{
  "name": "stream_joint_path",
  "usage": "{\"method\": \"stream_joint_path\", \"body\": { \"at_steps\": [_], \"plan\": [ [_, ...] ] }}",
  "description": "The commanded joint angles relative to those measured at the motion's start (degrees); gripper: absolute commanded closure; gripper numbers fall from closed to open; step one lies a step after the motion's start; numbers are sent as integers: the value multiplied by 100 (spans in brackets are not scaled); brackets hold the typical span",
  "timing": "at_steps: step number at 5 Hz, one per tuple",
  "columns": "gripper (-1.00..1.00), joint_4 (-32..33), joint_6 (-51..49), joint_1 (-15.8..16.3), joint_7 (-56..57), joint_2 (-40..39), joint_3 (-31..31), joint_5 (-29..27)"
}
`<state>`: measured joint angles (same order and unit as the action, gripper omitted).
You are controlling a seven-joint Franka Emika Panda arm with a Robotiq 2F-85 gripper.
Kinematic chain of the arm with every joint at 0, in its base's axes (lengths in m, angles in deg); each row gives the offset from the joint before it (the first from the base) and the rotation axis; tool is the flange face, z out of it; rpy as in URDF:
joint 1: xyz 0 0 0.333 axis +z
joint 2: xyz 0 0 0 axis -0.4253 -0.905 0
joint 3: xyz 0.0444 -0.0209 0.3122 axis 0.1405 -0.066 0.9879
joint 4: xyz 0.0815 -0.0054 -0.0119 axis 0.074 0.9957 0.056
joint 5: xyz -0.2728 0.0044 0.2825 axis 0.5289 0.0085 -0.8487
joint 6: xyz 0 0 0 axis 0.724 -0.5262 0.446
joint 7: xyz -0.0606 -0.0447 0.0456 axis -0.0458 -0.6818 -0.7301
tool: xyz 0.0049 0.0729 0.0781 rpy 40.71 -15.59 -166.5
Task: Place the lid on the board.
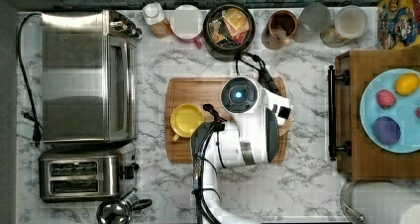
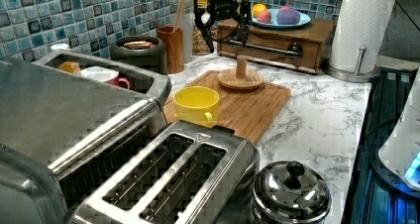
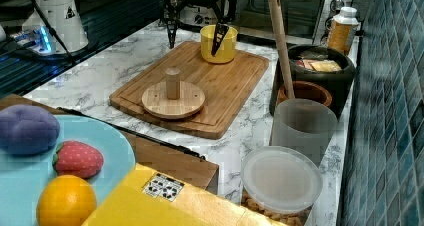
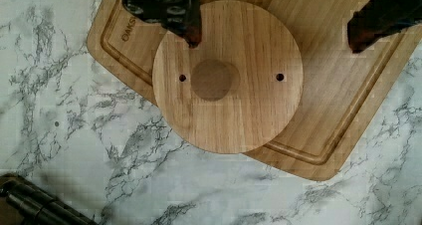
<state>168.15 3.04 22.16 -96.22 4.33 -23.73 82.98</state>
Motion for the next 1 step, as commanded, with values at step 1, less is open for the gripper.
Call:
{"method": "stream_joint_path", "body": {
  "at_steps": [1],
  "plan": [
    [-100,-40,-66,6,63,173,-3,-69]
  ]
}}
